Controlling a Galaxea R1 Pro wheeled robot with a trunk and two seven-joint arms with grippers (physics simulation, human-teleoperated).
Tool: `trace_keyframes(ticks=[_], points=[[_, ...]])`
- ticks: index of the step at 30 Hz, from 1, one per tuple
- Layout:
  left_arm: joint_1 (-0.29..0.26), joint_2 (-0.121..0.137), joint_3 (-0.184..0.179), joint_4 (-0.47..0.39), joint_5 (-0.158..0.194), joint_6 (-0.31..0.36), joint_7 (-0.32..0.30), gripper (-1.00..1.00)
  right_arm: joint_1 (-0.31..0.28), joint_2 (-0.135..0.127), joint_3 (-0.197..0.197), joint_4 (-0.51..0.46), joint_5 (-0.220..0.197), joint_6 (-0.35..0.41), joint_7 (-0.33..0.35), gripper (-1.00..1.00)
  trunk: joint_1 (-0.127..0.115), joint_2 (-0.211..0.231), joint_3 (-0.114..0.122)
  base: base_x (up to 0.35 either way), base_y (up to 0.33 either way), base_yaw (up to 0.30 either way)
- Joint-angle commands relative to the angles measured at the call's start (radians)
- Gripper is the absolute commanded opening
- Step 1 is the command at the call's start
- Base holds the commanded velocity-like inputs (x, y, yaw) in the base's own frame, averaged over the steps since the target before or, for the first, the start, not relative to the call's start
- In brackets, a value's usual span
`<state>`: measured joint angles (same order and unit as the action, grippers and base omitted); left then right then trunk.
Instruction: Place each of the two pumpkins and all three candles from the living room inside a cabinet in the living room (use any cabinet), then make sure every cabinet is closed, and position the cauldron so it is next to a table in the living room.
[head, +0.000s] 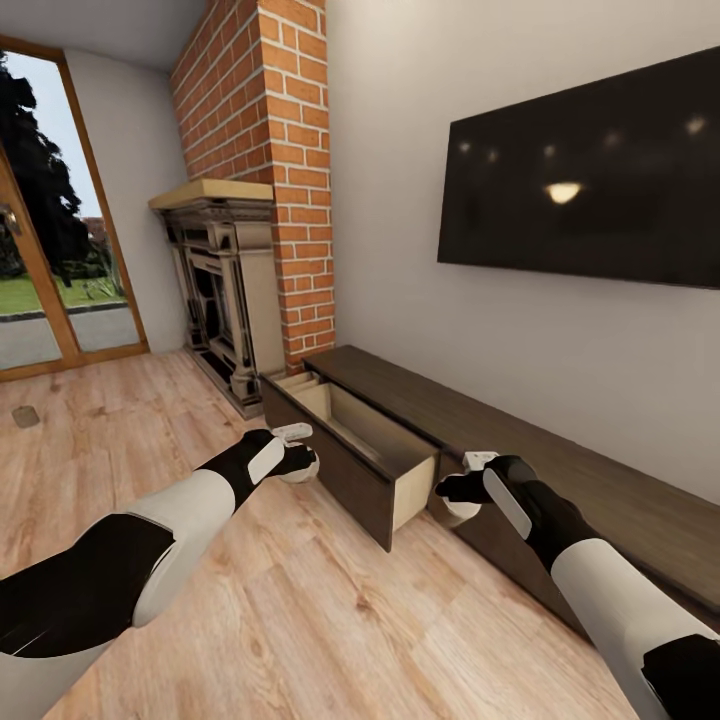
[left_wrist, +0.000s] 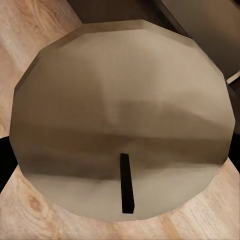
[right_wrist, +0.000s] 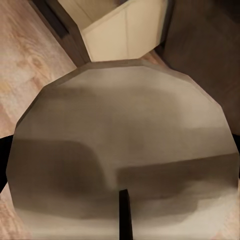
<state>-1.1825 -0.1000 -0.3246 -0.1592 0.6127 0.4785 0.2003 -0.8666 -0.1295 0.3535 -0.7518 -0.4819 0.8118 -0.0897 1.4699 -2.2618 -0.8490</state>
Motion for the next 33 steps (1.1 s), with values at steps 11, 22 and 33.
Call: trace_keyframes(ticks=[11,22,33], points=[[0.0,0.0,-0.007,-0.002,0.009,0.005,0.007,-1.0,0.0,-0.001,0.005,-0.001,-0.011,0.002,-0.01,-1.0,-0.042,0.077,0.033,0.0,0.0,0.0],[0.0,-0.001,-0.007,-0.001,0.009,0.005,0.007,-1.0,0.0,-0.001,0.005,-0.001,-0.011,0.001,-0.01,-1.0,-0.085,0.154,0.068,0.0,0.0,0.0],[0.0,-0.001,-0.007,-0.001,0.009,0.005,0.007,-1.0,-0.001,-0.001,0.005,-0.002,-0.011,0.001,-0.01,-1.0,-0.127,0.231,0.102,0.0,0.0,0.0]])
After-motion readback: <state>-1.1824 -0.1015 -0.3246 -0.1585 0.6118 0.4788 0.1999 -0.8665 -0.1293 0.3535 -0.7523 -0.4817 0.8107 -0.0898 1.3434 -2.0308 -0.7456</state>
